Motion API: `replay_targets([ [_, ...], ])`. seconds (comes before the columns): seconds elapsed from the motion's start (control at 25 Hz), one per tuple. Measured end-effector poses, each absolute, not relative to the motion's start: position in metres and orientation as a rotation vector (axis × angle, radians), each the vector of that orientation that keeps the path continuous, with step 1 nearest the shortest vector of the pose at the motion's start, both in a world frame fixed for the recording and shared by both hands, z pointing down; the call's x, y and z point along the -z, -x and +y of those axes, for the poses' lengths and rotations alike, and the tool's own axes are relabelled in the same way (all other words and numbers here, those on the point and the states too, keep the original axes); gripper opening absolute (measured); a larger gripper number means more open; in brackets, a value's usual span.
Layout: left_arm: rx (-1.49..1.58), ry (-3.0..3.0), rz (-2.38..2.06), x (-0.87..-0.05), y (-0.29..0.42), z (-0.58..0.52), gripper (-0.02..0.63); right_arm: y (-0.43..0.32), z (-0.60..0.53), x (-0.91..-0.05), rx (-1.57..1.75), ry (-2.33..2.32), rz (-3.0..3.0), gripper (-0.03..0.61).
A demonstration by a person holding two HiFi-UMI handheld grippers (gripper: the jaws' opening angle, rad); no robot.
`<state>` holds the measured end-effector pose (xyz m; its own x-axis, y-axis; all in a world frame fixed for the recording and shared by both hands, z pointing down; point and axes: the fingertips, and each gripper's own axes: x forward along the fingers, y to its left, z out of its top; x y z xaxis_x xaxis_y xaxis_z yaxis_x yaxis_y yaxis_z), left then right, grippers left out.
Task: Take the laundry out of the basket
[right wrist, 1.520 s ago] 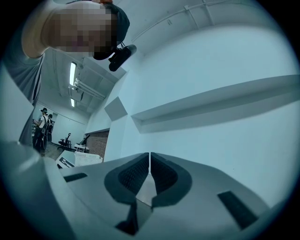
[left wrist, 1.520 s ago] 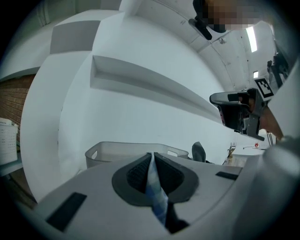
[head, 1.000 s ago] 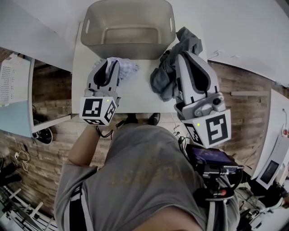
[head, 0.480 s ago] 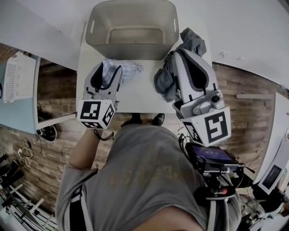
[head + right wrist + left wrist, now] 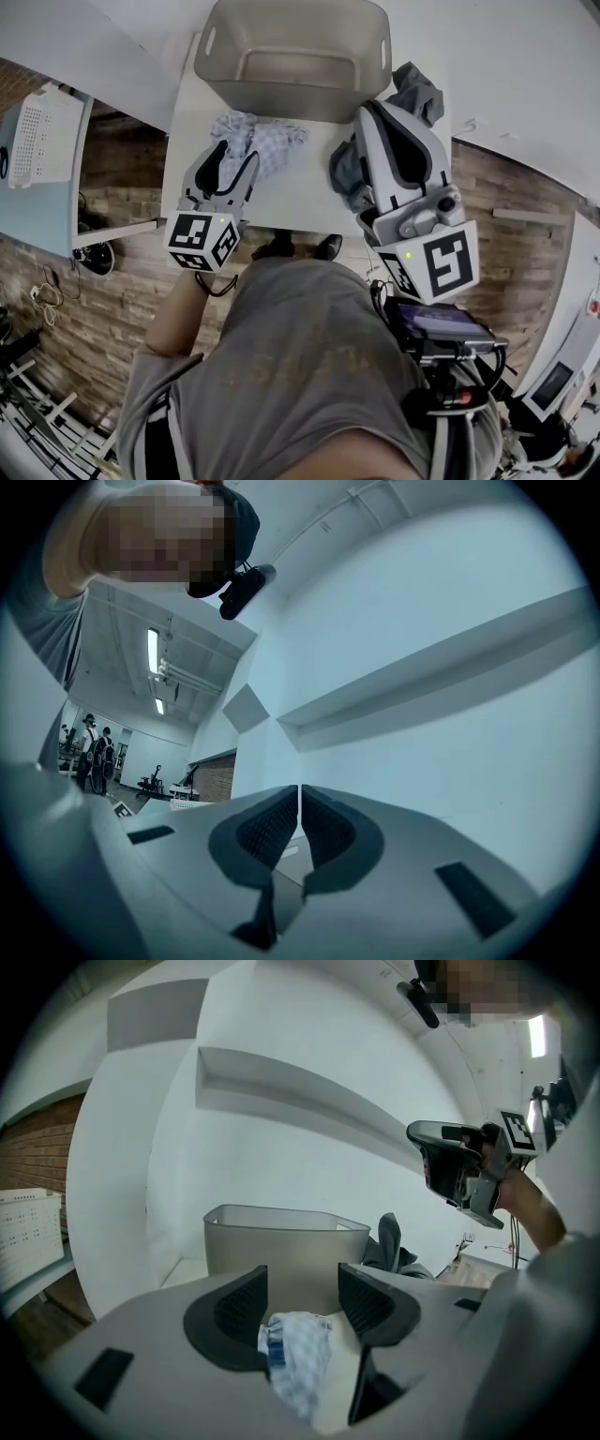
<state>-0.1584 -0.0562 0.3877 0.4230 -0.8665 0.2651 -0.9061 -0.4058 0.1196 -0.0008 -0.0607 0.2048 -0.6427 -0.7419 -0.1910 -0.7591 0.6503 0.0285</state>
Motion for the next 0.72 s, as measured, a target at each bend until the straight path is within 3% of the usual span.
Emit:
replay_targets([
  [0.4, -0.01, -2.522, -1.77, -0.308, 0.168, -0.049, 0.216, 0.017, -0.06, -0.208, -0.159, 1.171, 2.744, 0.015],
  [0.72, 0.153, -2.577, -1.834, -0.258, 0.154, -0.05, 0.025, 0.011, -0.067, -0.221, -0.166, 1.213, 2.742, 0.015],
])
